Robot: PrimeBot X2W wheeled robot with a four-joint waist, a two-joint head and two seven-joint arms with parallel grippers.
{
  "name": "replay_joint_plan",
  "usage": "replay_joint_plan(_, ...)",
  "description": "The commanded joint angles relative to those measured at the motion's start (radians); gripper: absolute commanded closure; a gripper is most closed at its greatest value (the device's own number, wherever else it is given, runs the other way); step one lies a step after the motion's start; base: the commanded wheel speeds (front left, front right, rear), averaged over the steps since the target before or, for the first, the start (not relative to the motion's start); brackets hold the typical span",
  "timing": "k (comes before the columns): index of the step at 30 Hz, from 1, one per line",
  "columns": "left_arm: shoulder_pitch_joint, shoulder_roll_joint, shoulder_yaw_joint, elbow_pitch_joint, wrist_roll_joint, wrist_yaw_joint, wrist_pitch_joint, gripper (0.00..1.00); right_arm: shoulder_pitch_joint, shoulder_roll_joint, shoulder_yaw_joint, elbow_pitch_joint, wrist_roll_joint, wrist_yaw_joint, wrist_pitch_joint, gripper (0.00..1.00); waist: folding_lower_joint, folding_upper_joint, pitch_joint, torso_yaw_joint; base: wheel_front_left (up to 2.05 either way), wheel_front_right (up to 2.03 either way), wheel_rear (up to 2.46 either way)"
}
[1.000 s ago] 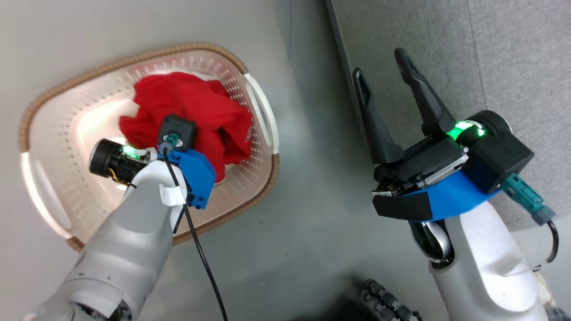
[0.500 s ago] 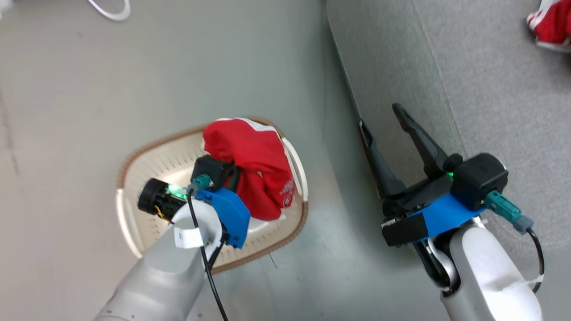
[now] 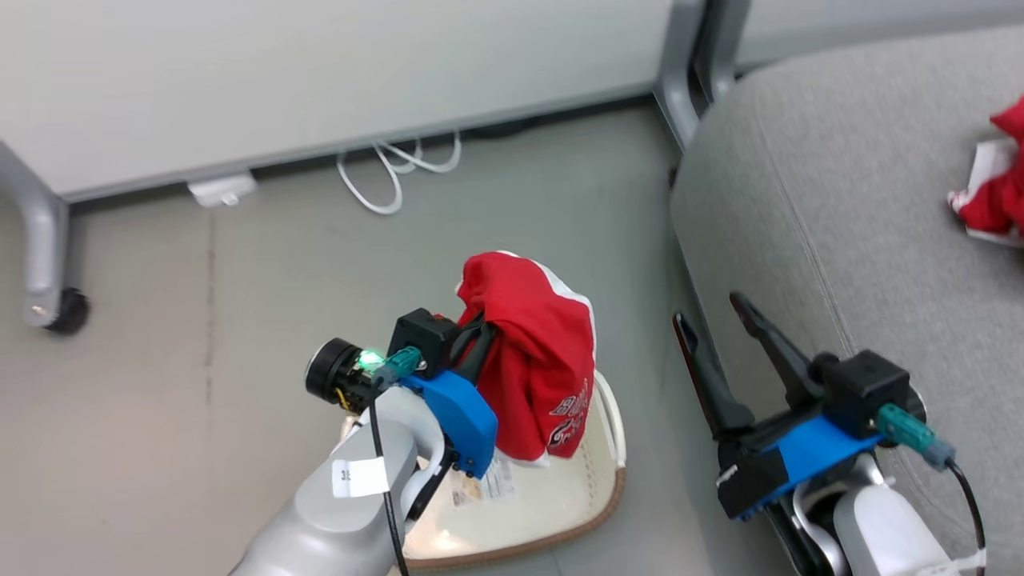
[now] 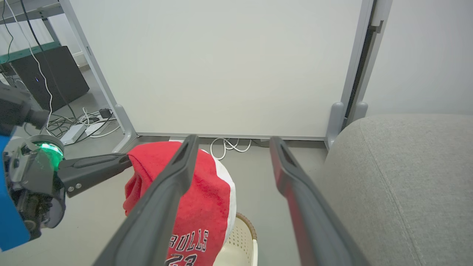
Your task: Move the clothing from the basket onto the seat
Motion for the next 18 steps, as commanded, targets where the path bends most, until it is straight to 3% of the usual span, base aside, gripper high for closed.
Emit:
replay_joint_plan(1, 0.012, -0.003, 0.008, -0.023, 0.012, -0.007, -0.005, 1.00, 0.040, -0.001, -0.011, 0.000, 0.009, 0.000, 0.010, 0.00, 0.0003, -0.0001, -0.095, 0.075, 0.00, 0.00, 0.00)
replay_joint_plan(10, -0.028, -0.008, 0.005, -0.085, 0.011, -0.016, -0.005, 1.00, 0.099, 0.010, -0.019, -0.011, 0.013, 0.000, 0.042, 0.00, 0.0003, -0.0001, -0.158, 0.100, 0.00, 0.00, 0.00)
replay_joint_plan(18, -0.081, -0.008, -0.085, -0.166, -0.087, -0.014, -0.005, 1.00, 0.131, 0.016, -0.011, -0.013, 0.019, 0.000, 0.060, 0.00, 0.0003, -0.0001, -0.209, 0.107, 0.00, 0.00, 0.00)
